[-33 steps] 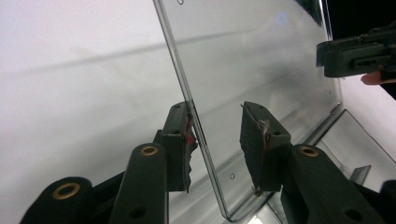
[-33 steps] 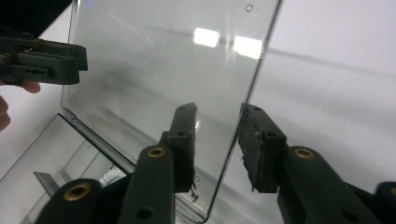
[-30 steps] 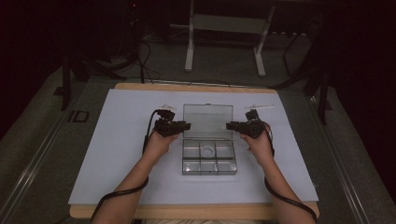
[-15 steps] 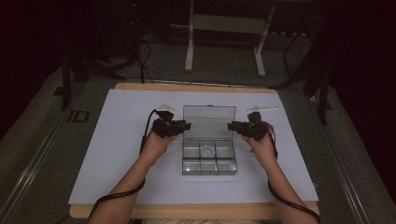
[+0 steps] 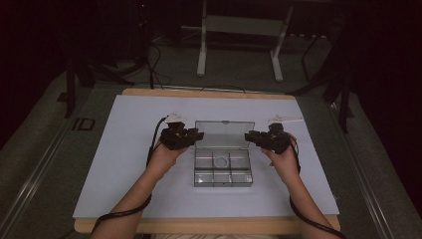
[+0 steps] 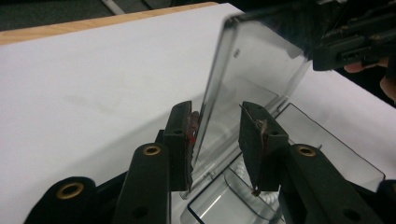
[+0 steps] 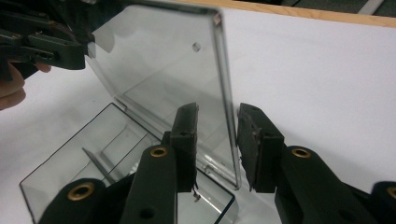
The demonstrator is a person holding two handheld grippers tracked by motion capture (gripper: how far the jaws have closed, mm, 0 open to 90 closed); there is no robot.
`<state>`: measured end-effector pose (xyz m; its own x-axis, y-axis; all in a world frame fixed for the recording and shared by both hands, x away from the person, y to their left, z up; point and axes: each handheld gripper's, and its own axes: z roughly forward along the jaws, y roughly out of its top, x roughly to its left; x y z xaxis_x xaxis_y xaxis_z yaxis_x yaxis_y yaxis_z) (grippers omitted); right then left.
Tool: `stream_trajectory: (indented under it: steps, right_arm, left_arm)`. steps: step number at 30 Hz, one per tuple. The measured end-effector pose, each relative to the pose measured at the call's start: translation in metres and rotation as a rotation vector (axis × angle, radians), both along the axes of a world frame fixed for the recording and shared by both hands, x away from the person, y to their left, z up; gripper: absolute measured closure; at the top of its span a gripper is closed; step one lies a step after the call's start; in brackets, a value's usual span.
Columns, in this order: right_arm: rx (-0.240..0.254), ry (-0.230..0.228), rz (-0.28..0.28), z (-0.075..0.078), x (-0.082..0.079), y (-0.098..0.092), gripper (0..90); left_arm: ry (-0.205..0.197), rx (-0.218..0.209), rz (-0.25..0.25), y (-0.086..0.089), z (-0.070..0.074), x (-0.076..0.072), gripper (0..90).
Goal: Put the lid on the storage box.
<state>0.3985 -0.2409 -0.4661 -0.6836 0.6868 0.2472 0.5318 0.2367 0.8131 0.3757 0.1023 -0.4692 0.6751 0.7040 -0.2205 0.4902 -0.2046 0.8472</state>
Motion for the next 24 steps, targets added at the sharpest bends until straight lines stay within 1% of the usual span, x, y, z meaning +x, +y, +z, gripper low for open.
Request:
stream_trajectory:
  steps: [2,3,4,5,6,7,9,10,11,14,15,17,19,24]
  right_arm:
    - [0.001,-0.003,0.003,0.001,-0.002,0.000,68.1]
    - [0.000,-0.009,0.006,0.001,-0.004,-0.001,67.8]
    - [-0.004,-0.018,0.012,0.002,-0.008,-0.002,67.7]
    - [-0.003,-0.017,0.013,0.003,-0.009,-0.003,67.8]
    - [-0.005,-0.020,0.017,0.003,-0.011,-0.004,68.1]
    - [-0.004,-0.020,0.019,0.003,-0.013,-0.005,68.3]
    - [0.003,-0.015,0.024,0.003,-0.016,-0.007,69.3]
    - [0.007,-0.015,0.029,0.003,-0.017,-0.008,69.3]
    - [0.010,-0.009,0.033,0.002,-0.019,-0.009,69.5]
    - [0.008,-0.009,0.039,0.002,-0.021,-0.011,70.0]
    - [0.014,-0.002,0.044,0.001,-0.024,-0.011,69.4]
    - [0.007,-0.002,0.050,0.000,-0.026,-0.011,68.7]
    - [0.003,0.004,0.058,-0.001,-0.028,-0.012,68.2]
    - [-0.013,0.013,0.070,-0.004,-0.033,-0.015,65.2]
  left_arm:
    - [-0.004,0.000,-0.001,0.000,0.001,-0.002,66.2]
    - [-0.010,0.002,-0.004,0.001,0.002,-0.005,66.2]
    - [-0.014,0.000,-0.006,0.002,0.002,-0.007,68.3]
    - [-0.014,0.000,-0.006,0.002,0.002,-0.007,68.7]
    - [-0.013,0.002,-0.012,0.003,0.003,-0.010,68.8]
    - [-0.022,0.005,-0.015,0.003,0.003,-0.012,68.9]
    - [-0.031,0.017,-0.024,0.003,0.004,-0.016,68.7]
    - [-0.033,0.016,-0.023,0.003,0.004,-0.018,68.5]
    - [-0.031,0.019,-0.028,0.004,0.003,-0.019,68.2]
    - [-0.030,0.015,-0.026,0.004,0.003,-0.021,67.2]
    - [-0.025,0.002,-0.029,0.004,0.001,-0.026,65.0]
    - [-0.021,0.001,-0.030,0.004,0.000,-0.028,63.7]
    - [-0.019,0.010,-0.040,0.005,-0.001,-0.031,62.4]
    - [-0.005,0.030,-0.055,0.005,-0.004,-0.037,62.5]
